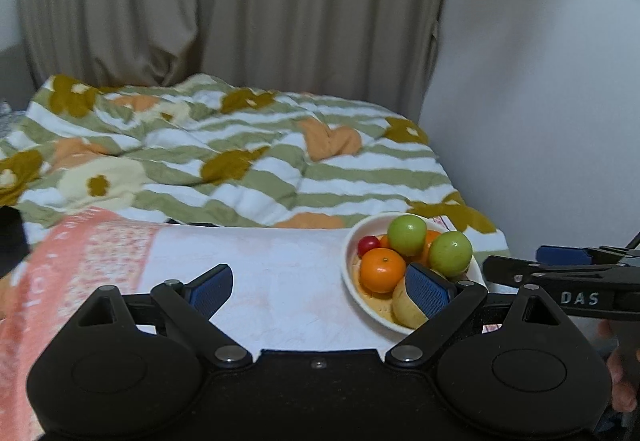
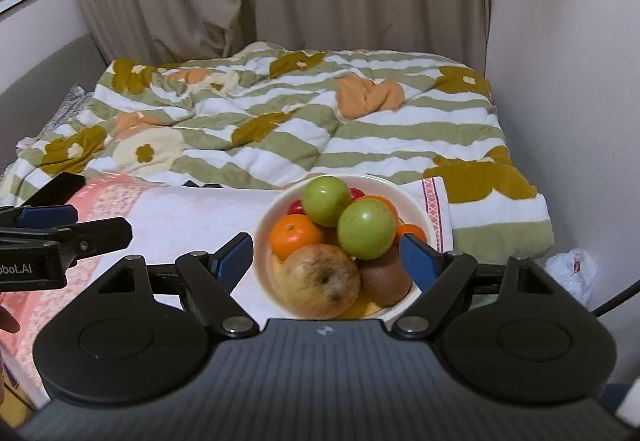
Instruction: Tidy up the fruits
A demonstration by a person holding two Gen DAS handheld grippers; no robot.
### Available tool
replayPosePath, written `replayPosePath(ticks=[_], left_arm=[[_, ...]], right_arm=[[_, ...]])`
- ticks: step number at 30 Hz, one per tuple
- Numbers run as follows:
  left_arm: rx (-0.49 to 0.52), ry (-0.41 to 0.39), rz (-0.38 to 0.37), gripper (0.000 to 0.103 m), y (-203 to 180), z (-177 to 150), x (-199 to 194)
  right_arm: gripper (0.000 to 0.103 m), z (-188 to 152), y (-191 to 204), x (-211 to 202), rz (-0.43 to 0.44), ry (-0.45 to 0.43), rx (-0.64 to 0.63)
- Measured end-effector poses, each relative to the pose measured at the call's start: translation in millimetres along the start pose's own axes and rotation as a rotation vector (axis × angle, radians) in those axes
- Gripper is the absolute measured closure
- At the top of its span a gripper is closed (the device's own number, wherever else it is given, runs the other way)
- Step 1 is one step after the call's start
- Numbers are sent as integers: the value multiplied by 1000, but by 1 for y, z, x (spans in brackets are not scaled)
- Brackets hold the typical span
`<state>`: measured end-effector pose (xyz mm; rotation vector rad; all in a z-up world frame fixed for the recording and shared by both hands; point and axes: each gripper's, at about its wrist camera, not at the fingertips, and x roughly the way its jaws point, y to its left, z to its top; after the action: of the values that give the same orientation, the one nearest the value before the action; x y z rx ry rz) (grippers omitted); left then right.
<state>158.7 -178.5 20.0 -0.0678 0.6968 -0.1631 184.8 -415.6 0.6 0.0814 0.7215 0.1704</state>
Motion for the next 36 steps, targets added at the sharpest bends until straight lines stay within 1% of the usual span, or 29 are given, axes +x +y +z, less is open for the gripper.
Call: replayPosePath(ticks=[4, 8, 11, 16, 19, 23, 30, 36], left_arm=[[3, -28, 51, 8, 11, -8, -32], [5, -37, 99, 5, 29, -16, -57], [9, -38, 129, 0, 41, -23, -72], [57, -27, 162, 0, 57, -33, -89], [74, -21, 167, 0, 68, -40, -94], [65, -20, 155, 0, 79, -48, -99], [63, -30, 143, 0, 88, -50, -102], [65, -41, 139, 0, 90, -50, -104]], right_arm=[[7, -3, 14, -31, 10, -16, -6], [0, -12, 31, -56, 5, -17, -13], [0, -22, 45, -70, -12, -9, -23], [0, -39, 69, -84, -56, 9, -17], [0, -49, 79, -87, -76, 14, 0], [0, -59, 88, -89, -103, 24, 19], [0, -64, 99, -92, -141, 20, 20], [0, -66, 101, -92, -142, 19, 19]])
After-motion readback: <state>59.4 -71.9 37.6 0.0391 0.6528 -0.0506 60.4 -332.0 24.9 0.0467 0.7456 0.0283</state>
